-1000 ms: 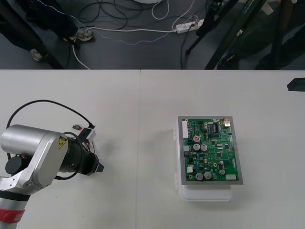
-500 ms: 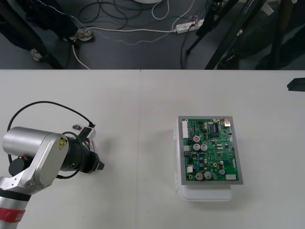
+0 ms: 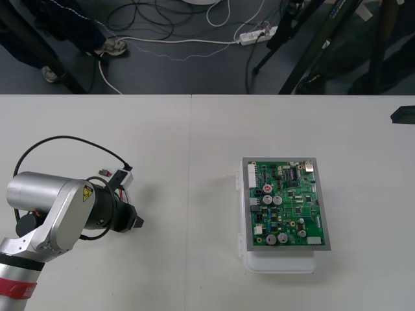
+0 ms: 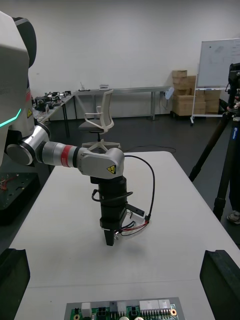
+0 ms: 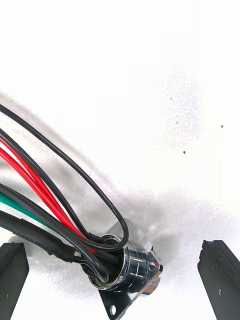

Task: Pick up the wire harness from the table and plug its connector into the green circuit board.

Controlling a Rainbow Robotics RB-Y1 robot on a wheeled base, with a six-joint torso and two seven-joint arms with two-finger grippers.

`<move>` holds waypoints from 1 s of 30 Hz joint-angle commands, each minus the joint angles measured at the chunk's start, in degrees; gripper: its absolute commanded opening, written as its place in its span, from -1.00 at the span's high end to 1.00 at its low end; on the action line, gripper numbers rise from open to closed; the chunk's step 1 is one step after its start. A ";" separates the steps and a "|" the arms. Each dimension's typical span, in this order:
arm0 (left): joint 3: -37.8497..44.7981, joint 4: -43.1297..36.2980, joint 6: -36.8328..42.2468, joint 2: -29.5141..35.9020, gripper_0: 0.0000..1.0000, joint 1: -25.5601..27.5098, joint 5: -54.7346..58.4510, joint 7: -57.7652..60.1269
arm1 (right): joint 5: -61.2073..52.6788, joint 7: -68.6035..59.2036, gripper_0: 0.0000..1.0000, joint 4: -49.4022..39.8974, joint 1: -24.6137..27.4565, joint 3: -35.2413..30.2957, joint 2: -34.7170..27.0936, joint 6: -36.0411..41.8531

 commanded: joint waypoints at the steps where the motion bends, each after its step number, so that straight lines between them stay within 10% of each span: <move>1: -1.03 0.49 2.30 -1.27 -1.00 -1.91 -0.48 -4.00 | 0.13 1.81 -1.00 -0.02 -1.30 0.76 0.40 -0.38; 20: -1.03 1.73 2.30 -1.27 -0.88 -2.35 -0.39 -4.08 | 0.13 1.81 -1.00 -0.02 -1.30 0.76 0.40 -0.38; 25: -0.94 1.73 2.30 -1.27 0.94 -2.35 -0.39 -4.17 | 0.13 1.81 -1.00 -0.02 -1.30 0.76 0.40 -0.38; 30: -0.94 1.73 2.30 -1.27 1.00 -2.35 -0.48 -4.26 | 0.13 1.81 -1.00 -0.02 -1.30 0.76 0.40 -0.38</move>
